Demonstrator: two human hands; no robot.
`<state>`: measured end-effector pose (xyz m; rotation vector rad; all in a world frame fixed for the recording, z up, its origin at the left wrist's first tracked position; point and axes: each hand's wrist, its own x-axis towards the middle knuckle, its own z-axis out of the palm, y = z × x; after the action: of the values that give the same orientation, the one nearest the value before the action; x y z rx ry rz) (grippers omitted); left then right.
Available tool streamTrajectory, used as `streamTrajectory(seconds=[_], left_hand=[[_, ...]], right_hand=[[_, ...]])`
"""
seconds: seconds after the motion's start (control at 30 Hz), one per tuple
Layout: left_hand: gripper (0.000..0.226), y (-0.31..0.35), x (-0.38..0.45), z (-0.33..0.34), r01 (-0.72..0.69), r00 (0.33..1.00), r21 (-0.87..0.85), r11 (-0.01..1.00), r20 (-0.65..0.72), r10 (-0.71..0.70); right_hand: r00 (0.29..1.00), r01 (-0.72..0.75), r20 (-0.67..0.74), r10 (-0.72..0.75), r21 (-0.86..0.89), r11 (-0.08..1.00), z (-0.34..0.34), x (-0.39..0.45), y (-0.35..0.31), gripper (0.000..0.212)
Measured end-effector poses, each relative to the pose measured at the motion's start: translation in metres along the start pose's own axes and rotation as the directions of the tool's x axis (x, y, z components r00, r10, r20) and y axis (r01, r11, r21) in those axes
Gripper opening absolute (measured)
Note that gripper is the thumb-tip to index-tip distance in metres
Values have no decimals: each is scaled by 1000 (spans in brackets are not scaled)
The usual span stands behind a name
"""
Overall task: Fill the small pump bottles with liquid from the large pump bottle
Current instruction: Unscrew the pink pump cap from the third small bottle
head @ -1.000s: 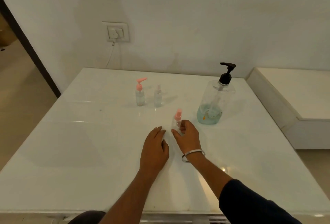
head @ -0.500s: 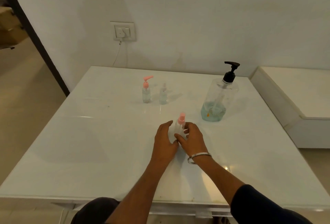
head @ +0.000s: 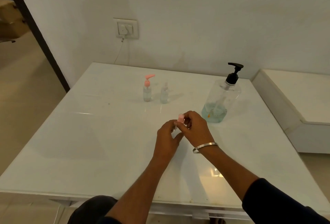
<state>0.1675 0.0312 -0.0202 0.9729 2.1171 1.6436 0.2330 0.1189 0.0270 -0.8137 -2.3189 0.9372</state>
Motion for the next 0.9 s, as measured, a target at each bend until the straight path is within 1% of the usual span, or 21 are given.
streamTrajectory(seconds=[0.1,0.27,0.33,0.4,0.47,0.53,0.63,0.7,0.77,0.83,0.9], left_hand=[[31,0,3,-2,-41,999,2,999,8,41],[31,-4,7,-3,-47,998,48,998,49,45],[33,-4,9,-2,-41,996,62,997,78,36],[37,-4,11,-3,-3,995,64,998,100,-3],[41,-3,11,-4,51,993,67,996,104,-58],[41,-4,10,-4,59,992,70,996,111,-66],[40,-3,9,-4,44,992,68,997,113,-52],[41,-3,8,-3,58,992,83,995,104,-66],[42,-2,8,-2,73,991,85,994,106,-82],[42,-2,8,-1,92,989,75,993,109,-100],[42,-2,8,-2,105,989,78,991,96,-113]], right_hand=[[999,33,43,-30,-58,998,-4,3,-2,21],[982,105,164,-90,-83,991,-16,7,-1,14],[963,151,243,-118,-121,981,-22,11,-1,14],[932,190,337,-131,-147,971,-29,17,-3,14],[896,208,428,-117,-173,963,-35,23,-6,12],[872,221,482,-81,-242,945,-40,28,-12,18],[877,202,480,24,-414,888,-38,33,-22,36],[887,163,450,101,-510,845,-33,33,-28,36],[885,168,454,98,-510,843,-31,33,-33,27],[870,214,490,59,-483,849,-34,34,-37,19],[846,249,532,38,-457,854,-36,34,-40,21]])
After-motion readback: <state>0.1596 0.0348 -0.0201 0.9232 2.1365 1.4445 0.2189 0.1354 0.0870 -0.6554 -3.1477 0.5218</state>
